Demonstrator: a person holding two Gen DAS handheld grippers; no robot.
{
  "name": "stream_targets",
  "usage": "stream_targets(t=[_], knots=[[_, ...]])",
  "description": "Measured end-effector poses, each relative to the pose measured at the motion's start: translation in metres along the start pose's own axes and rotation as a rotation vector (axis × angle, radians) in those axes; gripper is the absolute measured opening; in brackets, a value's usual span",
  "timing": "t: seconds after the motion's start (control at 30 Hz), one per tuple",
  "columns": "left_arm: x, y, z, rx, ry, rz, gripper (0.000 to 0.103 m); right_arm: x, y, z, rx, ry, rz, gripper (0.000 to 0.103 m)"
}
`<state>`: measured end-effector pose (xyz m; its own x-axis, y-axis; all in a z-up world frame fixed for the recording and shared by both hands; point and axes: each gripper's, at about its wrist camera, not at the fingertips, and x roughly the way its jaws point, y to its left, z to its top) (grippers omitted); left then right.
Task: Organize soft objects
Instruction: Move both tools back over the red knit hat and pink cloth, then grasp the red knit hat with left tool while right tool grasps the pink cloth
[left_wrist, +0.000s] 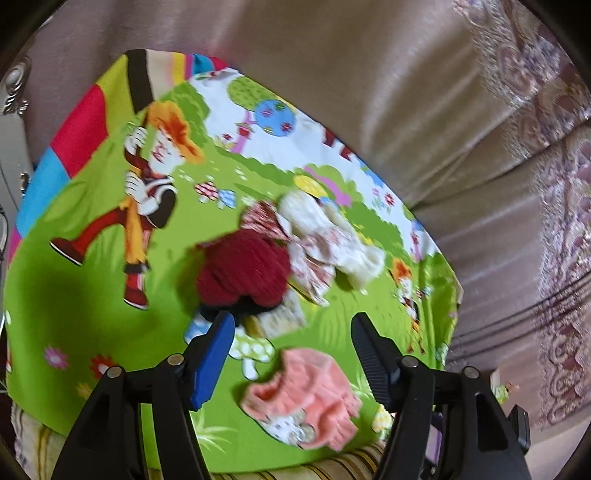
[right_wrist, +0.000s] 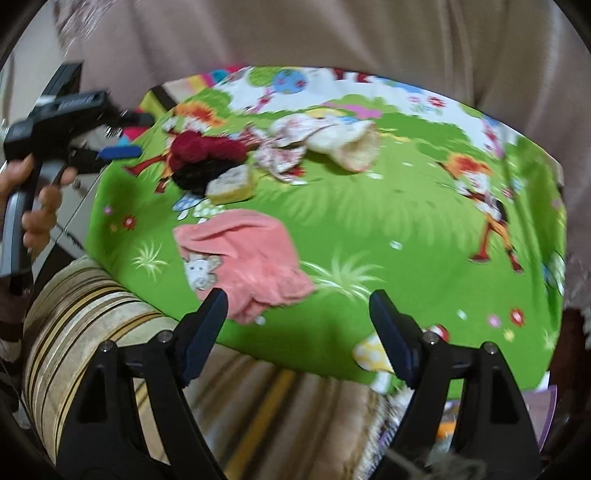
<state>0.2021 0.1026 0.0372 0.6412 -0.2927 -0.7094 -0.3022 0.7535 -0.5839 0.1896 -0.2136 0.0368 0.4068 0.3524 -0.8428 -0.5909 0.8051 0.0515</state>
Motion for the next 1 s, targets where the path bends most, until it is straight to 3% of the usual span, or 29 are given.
stream_targets(t=[0.3, 0.57, 0.63, 0.77, 1.0], knots=[[0.037, 0.02, 0.035, 0.007, 0.048, 0.081, 0.075, 0.057, 0.039, 0.018, -0.115, 0.114, 0.118, 0.084], [0.081, 0.02, 0.044, 0.053, 0.144, 0.14, 0.082, 0.098, 0.056, 0.027, -0.162, 0.193, 0.165, 0.084], [0.087, 0.024, 0.043, 0.043, 0.16, 0.124, 0.081, 0.108, 0.06, 0.028, -0.172, 0.21, 0.164, 0.084], [0.091, 0.031, 0.039, 0.04, 0.169, 0.088, 0.061, 0.122, 0.063, 0.028, -0.176, 0.23, 0.156, 0.084], [0.066, 0.043, 0.044, -0.03, 0.084, 0.041, 0.054, 0.134, 0.059, 0.031, -0.171, 0.24, 0.139, 0.084]])
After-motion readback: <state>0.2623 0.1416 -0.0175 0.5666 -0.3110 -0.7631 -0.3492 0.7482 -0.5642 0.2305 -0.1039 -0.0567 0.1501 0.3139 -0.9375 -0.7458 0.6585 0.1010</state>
